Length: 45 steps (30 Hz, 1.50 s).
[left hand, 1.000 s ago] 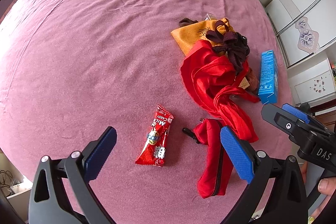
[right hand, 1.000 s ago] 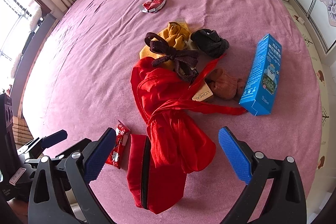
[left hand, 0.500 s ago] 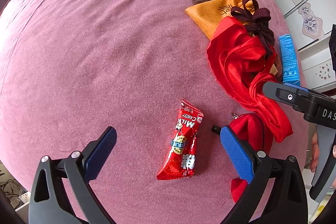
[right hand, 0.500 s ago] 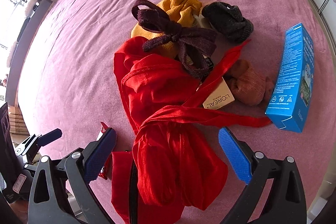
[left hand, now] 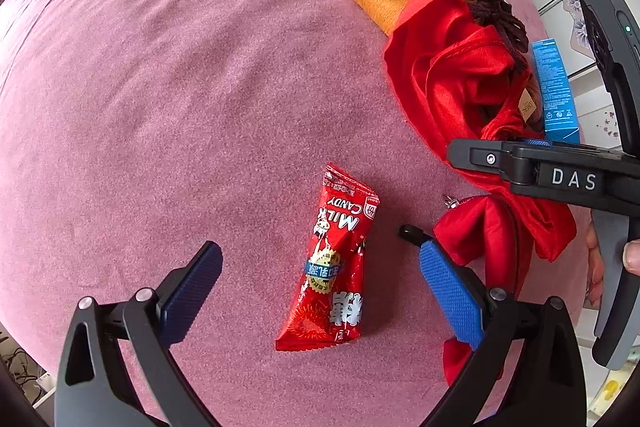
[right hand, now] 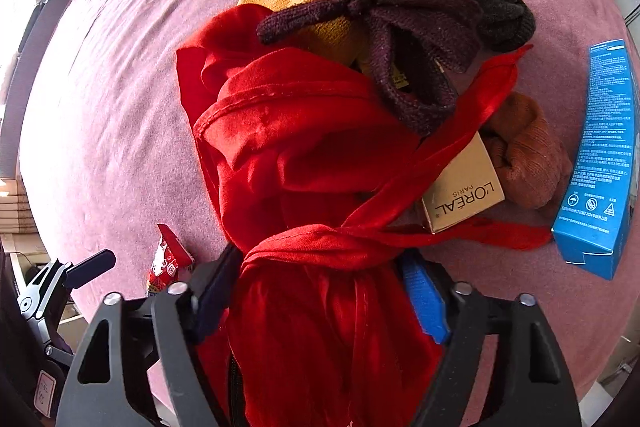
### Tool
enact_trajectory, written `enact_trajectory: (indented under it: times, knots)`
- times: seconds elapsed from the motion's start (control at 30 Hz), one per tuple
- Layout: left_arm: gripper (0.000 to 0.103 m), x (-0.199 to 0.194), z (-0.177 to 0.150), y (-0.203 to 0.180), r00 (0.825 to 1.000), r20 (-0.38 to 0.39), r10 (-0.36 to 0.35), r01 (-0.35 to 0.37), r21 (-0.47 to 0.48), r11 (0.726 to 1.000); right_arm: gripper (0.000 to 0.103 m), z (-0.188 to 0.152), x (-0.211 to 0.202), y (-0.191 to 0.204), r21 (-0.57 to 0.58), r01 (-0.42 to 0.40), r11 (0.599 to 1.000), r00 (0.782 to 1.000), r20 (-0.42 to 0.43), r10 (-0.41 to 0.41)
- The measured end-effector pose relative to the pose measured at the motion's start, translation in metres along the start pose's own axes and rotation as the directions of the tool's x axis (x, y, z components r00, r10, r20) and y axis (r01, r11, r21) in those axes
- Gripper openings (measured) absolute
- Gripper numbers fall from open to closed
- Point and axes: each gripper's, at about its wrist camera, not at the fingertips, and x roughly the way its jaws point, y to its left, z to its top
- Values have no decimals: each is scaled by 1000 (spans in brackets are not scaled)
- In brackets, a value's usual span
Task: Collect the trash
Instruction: 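Grasp the red Milk candy wrapper with the left tool while the right tool grasps the red cloth, then carry both items over the yellow bin and open both tools to drop them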
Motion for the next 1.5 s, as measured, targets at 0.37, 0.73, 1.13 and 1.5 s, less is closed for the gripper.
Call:
enact_trajectory:
  times: [0.37, 0.73, 1.13, 1.5]
  knots:
    - [99, 32, 16, -11, 1000, -14, -2, 2, 14, 1000, 13, -11, -33, -11, -34, -68, 997, 993, 91, 71]
    - [41, 58, 24, -9, 999, -32, 40, -42, -46, 998, 12, -30, -63, -12, -40, -150, 988, 974, 166, 155]
    - [30, -8, 36, -21, 988, 134, -77, 87, -73, 994, 11, -38, -132, -4, -52, -223, 973, 924, 305, 228]
    - [30, -94, 21, -122, 958, 190, -216, 204, 78, 976, 11, -85, -207, -52, 14, -249, 968, 881, 418, 221]
